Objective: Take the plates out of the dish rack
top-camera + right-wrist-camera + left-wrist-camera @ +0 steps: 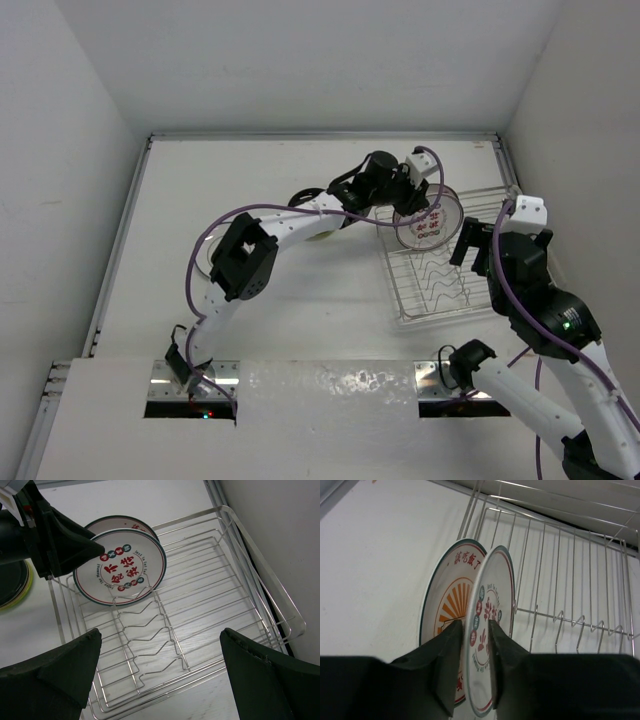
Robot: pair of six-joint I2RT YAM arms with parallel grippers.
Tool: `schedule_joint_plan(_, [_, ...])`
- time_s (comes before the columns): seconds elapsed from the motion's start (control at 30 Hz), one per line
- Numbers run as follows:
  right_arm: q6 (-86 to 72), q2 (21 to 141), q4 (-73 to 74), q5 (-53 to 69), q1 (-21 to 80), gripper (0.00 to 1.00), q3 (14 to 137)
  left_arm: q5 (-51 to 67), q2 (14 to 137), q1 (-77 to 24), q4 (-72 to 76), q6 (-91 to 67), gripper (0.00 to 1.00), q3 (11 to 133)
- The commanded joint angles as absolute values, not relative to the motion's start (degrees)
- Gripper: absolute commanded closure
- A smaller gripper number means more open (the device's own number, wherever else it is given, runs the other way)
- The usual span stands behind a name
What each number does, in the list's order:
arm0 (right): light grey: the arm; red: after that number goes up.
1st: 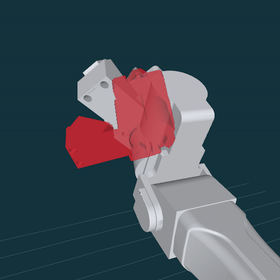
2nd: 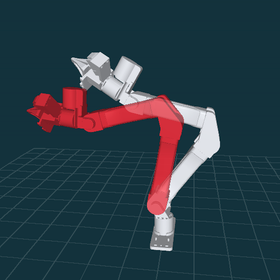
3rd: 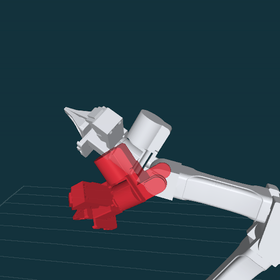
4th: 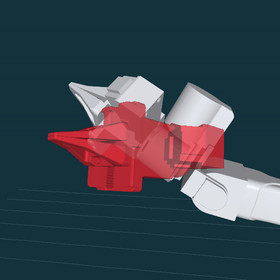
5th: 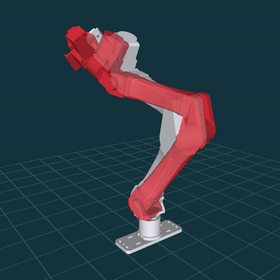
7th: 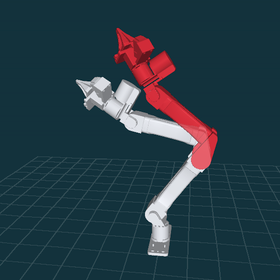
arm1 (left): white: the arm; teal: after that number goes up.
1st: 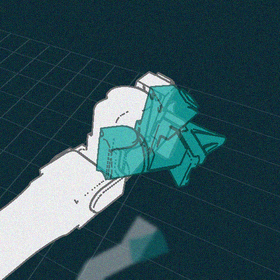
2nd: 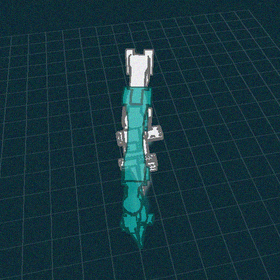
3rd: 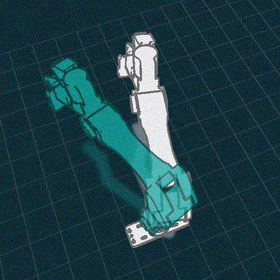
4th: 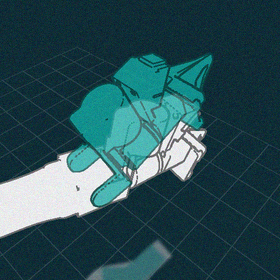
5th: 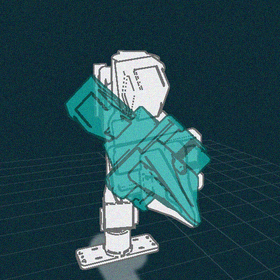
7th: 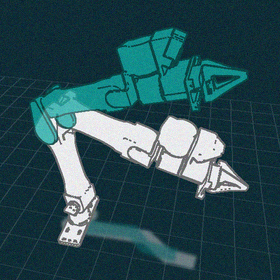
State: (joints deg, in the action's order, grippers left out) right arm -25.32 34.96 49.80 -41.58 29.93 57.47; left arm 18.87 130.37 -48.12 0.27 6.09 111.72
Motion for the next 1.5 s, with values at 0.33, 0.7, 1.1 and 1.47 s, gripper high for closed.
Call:
schedule_joint_plan(0.33, [-24.52,35.24,48.43,-42.19,30.15,0.01,57.48,20.3,128.41,-48.6,3.43,6.33,0.68,113.38])
schedule_joint_plan(0.7, [-24.43,35.07,48.34,-41.49,30.23,0.01,57.13,19.34,132.18,-48.6,2.11,6.77,0.64,115.14])
schedule_joint_plan(1.1, [-24.52,35.24,47.73,-41.13,30.15,0.01,57.04,19.07,131.14,-48.6,0.79,7.12,0.99,115.4])
schedule_joint_plan(1.47, [-25.58,36.47,46.15,-42.45,30.15,0.01,55.29,19.51,118.15,-48.6,3.95,4.84,1.0,111.28])
